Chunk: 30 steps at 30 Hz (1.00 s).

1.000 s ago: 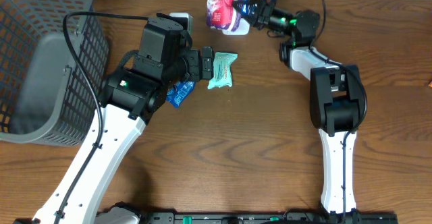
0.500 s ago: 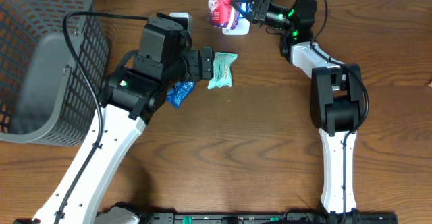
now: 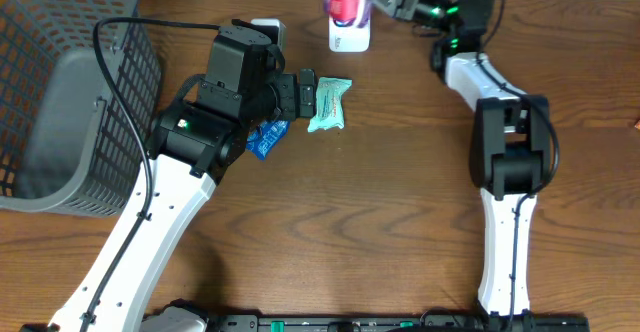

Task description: Scan the item barcode

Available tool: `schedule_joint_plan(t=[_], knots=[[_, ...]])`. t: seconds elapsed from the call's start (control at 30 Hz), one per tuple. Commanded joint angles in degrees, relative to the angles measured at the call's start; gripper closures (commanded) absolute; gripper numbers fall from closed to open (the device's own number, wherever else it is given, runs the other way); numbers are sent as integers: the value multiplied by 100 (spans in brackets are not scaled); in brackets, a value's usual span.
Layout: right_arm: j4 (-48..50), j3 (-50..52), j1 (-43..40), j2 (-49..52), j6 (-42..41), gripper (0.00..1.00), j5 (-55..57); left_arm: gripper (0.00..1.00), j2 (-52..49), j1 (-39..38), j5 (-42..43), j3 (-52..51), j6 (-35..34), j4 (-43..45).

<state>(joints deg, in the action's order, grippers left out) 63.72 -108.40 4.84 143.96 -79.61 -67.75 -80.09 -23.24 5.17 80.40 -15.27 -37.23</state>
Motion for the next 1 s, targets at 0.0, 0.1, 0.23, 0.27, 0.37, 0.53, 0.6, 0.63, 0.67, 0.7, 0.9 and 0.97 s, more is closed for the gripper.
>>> schedule_joint_plan(t=[0.0,0.1,0.23,0.27,0.37,0.53,0.6,0.63,0.67,0.7,0.9,0.97], knots=[[-203,-214,-363,-122,-164,99,-216,2,-17,20,-74,109,-26,-9],[-704,-214,-579,-122,-153,99,-435,2,-17,20,-72,109,-26,-9],[-977,-212,-883,-122,-214,99,-638,2,-17,20,-72,109,-26,-9],[-979,-212,-970,-122,-369,99,-634,2,-17,20,-72,109,-26,-9],[-1075,-212,-1290,-122,-866,98,-636,2,-17,20,-74,109,-26,-9],[-2371,-210,-1711,-122,-695,86,-767,2,-17,20,-72,109,-26,-9],[-3220,-210,-1794,-122,-125,84,-763,2,-17,20,-72,109,-26,-9],[-3633,-210,-1812,-122,173,83,-726,2,-17,20,-74,109,-26,-9],[-4094,-210,-1825,-122,492,82,-640,2,-17,20,-72,109,-26,-9],[-4612,-210,-1834,-122,844,80,-516,2,-17,20,-72,109,-26,-9],[-7549,-210,-1897,-122,2809,66,518,2,-17,20,-72,109,-26,-9],[-7919,-210,-1917,-122,3158,65,627,2,-17,20,-72,109,-26,-9]])
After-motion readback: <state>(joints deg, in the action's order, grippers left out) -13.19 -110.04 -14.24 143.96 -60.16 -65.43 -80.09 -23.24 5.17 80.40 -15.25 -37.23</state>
